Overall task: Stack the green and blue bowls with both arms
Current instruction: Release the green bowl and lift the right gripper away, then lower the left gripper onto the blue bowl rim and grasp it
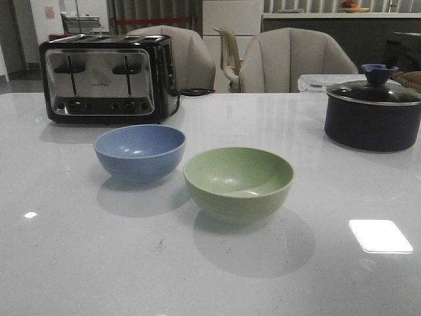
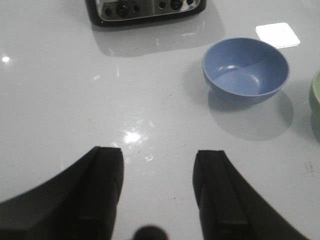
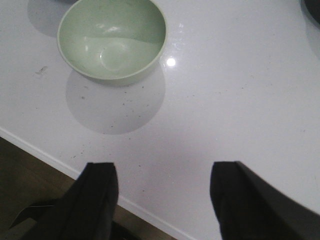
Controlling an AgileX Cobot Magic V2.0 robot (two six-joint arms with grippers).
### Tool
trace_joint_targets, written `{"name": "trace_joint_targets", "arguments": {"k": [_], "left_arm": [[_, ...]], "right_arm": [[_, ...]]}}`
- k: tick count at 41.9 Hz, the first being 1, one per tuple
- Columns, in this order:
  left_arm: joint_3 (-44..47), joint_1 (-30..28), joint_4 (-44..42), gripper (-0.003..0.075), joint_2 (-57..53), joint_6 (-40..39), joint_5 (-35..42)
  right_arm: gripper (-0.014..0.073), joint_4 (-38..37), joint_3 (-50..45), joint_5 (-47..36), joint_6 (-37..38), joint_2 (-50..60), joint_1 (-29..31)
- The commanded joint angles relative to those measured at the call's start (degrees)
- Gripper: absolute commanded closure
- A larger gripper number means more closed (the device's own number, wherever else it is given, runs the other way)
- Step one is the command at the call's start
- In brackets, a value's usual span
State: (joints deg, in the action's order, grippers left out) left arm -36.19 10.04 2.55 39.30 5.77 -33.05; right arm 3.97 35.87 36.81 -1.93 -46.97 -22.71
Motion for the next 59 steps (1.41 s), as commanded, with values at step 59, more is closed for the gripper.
{"name": "trace_joint_targets", "arguments": {"k": [59], "left_arm": [[-54.3, 4.6, 6.8, 0.0339, 76.0, 0.4, 0.2]], "right_arm": [[0.0080, -0.4, 1.4, -3.3, -0.7, 0.3, 0.0]]}}
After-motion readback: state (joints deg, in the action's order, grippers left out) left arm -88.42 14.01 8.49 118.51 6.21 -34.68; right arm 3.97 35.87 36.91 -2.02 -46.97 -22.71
